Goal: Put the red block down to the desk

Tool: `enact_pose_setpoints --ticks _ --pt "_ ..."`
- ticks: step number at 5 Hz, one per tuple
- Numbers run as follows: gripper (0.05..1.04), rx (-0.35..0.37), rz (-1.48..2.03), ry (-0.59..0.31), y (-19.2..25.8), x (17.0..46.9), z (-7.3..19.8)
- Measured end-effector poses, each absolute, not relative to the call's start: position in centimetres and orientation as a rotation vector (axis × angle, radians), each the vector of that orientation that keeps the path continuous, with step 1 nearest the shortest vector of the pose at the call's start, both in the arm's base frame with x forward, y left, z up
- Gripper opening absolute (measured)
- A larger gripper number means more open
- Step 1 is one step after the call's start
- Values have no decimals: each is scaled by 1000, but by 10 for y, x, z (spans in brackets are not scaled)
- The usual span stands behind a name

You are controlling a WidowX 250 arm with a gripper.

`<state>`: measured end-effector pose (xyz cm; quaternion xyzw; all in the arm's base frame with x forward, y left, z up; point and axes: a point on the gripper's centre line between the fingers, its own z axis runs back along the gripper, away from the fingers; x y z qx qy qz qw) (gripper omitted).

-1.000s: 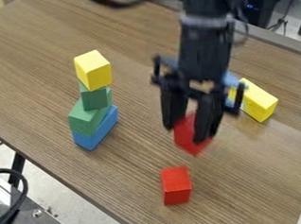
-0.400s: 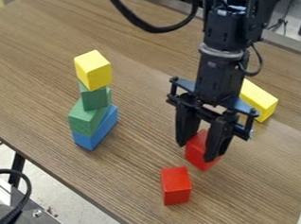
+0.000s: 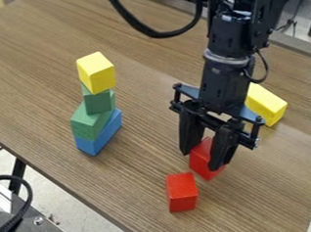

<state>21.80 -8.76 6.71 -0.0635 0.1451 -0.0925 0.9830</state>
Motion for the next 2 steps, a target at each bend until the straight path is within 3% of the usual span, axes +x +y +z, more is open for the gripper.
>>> enact_pose_setpoints --ticks 2 --pt "529 -119 -226 291 -97 223 60"
